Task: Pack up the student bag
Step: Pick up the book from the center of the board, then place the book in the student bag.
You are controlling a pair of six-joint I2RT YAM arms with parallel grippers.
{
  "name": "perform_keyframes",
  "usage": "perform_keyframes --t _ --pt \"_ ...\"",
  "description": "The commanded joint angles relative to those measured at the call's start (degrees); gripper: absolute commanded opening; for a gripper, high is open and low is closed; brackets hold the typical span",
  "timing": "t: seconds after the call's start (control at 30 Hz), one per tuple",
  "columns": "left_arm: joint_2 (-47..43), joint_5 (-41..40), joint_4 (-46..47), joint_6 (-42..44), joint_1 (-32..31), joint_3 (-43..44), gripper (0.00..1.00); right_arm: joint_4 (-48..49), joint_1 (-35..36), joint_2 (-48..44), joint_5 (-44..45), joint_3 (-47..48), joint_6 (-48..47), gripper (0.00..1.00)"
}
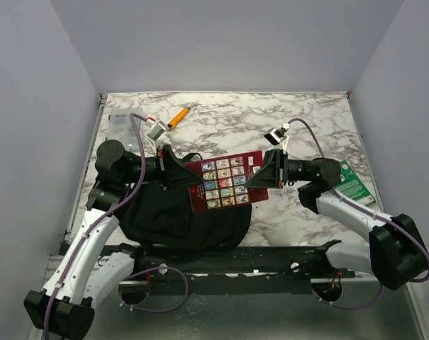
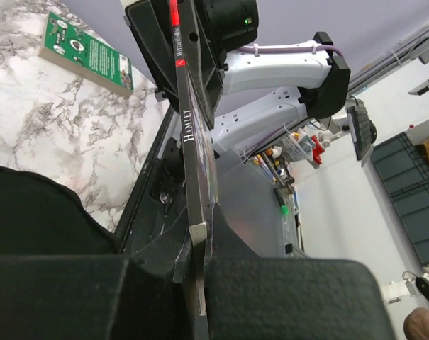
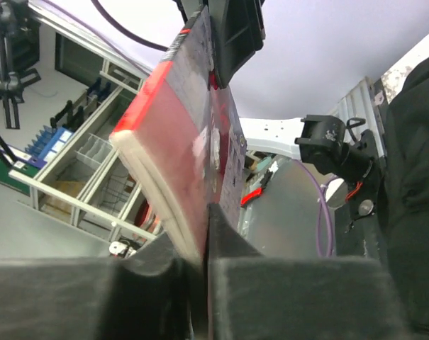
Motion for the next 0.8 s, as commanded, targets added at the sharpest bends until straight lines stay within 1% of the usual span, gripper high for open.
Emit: perform_keyframes --t 0.0,0.03,0.07,0.1,0.13,0.17,0.2,0.23,0.27,0.3,0.33,0.37,0.47,0.6,0.67,0.73,0.77 --pt "0.6 0.1 0.8 -0.9 -0.2 0.6 0.0 13.8 0.1 0.0 2.3 -2.5 8.1 0.02" --pt "0.7 -0.4 0.8 -1.5 -0.2 0.4 0.0 12.4 0.0 -0.5 2.2 -2.6 7.3 0.01" --pt "0.8 -1.5 0.4 -1.8 -0.2 0.2 0.02 8.7 0.0 -1.3 2.2 -2.6 5.3 0.0" --pt "0.7 -3.0 -1.3 -1.6 -0.2 0.2 0.17 3.1 0.1 -2.8 2.3 -2.4 2.2 0.01" --pt "0.7 -6.2 -5.6 0.2 -0.2 0.5 0.3 -7.2 0.1 -4.6 2.9 -1.7 -3.9 0.0" --pt "0.4 -10.3 -11.1 2.9 -0.4 1.2 0.41 -20.1 0.1 -7.3 4.7 -0.3 -11.6 0.01" --pt "0.2 -16.9 -18.6 6.7 -1.2 2.6 0.49 -40.4 0.0 -9.8 8.8 3.4 -23.5 0.01" --pt "0.1 -22.9 -24.1 10.0 -2.4 3.5 0.55 -58.0 0.1 -11.9 18.1 7.2 -36.3 0.01" --pt "0.0 -30.1 -29.5 12.6 -4.2 4.2 0.6 -74.3 0.1 -12.8 26.3 12.1 -42.1 0.01" --pt "-0.1 -36.9 -32.9 13.2 -5.9 4.2 0.63 -82.2 0.1 -13.1 34.7 14.7 -45.0 0.01" --pt "-0.5 -41.1 -34.3 12.8 -8.0 3.4 0.65 -88.7 0.0 -13.3 41.2 16.1 -46.6 0.0" --pt "-1.0 -45.6 -34.9 12.3 -10.7 2.1 0.65 -93.5 0.0 -13.4 46.0 17.6 -48.2 0.01" --pt "-2.6 -56.2 -34.5 8.7 -19.4 -1.6 0.65 -101.5 0.0 -14.6 58.3 19.6 -49.5 0.01" --pt "0.8 -65.0 -32.3 6.3 -32.0 -3.4 0.66 -107.2 0.0 -18.6 71.0 20.5 -50.0 0.01" --pt "5.1 -69.5 -31.9 6.4 -38.4 -1.9 0.7 -108.8 0.0 -20.5 73.1 20.9 -50.8 0.01" --pt "10.7 -71.3 -31.2 7.2 -42.3 0.6 0.74 -110.6 0.0 -21.5 74.1 21.5 -51.0 0.01" --pt "14.0 -71.2 -31.1 7.5 -43.2 1.8 0.75 -111.2 -0.1 -22.0 74.3 21.8 -51.2 0.01"
